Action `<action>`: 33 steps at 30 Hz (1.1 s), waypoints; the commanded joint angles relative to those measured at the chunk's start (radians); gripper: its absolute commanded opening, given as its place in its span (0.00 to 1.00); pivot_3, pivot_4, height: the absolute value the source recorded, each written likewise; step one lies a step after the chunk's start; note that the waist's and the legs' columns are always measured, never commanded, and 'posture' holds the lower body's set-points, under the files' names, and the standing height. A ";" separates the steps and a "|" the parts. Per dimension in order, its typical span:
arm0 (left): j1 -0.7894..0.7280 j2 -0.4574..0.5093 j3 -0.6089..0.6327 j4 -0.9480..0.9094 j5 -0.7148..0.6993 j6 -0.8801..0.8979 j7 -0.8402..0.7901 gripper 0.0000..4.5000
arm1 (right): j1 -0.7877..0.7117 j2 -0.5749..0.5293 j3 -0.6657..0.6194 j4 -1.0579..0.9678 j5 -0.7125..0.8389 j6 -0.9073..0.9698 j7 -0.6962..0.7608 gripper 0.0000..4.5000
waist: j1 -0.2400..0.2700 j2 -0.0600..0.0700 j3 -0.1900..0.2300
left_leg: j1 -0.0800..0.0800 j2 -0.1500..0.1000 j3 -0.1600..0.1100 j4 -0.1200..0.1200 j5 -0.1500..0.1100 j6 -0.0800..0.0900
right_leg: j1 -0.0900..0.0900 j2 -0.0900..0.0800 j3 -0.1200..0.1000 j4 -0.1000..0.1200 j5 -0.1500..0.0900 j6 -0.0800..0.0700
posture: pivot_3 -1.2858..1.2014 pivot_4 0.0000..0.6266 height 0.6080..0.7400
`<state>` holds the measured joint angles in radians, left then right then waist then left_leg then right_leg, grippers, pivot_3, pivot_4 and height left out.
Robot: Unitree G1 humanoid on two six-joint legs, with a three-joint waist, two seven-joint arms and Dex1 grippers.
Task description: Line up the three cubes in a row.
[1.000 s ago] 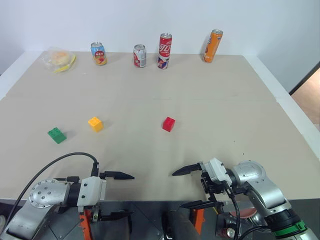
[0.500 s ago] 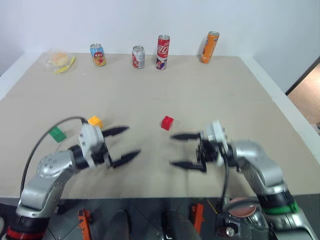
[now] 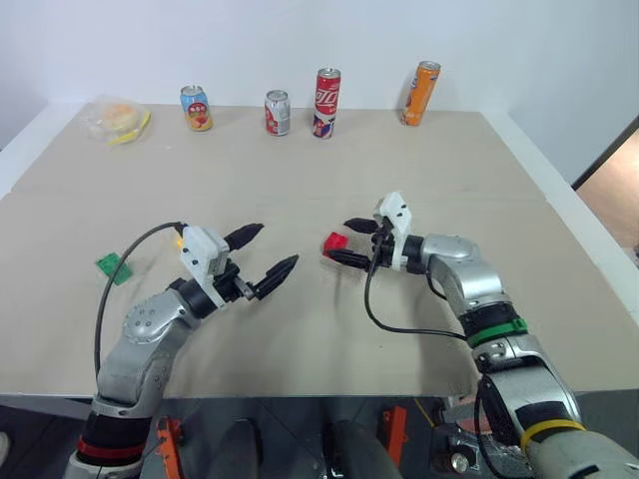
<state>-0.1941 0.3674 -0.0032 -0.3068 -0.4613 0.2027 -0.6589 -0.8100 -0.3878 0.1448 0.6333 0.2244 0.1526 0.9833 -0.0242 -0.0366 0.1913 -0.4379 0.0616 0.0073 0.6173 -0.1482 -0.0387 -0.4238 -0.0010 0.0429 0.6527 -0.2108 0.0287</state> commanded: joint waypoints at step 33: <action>0.077 0.274 -0.062 -0.025 0.000 -0.078 -0.471 1.00 | 0.236 -0.182 0.077 -0.356 0.030 -0.172 0.538 0.28 | -0.002 0.001 0.000 | 0.003 0.002 0.009 0.001 -0.002 0.002 | -0.002 -0.001 0.006 0.000 -0.002 -0.005 | 0.52 0.24 1.00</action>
<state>-0.1086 0.6356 -0.0656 -0.3240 -0.4604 0.1477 -1.1117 -0.5667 -0.5633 0.2294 0.2713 0.2638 0.0190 1.5038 -0.0262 -0.0354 0.1918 -0.4350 0.0633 0.0173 0.6193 -0.1498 -0.0371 -0.4254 -0.0028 0.0492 0.6526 -0.2132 0.0240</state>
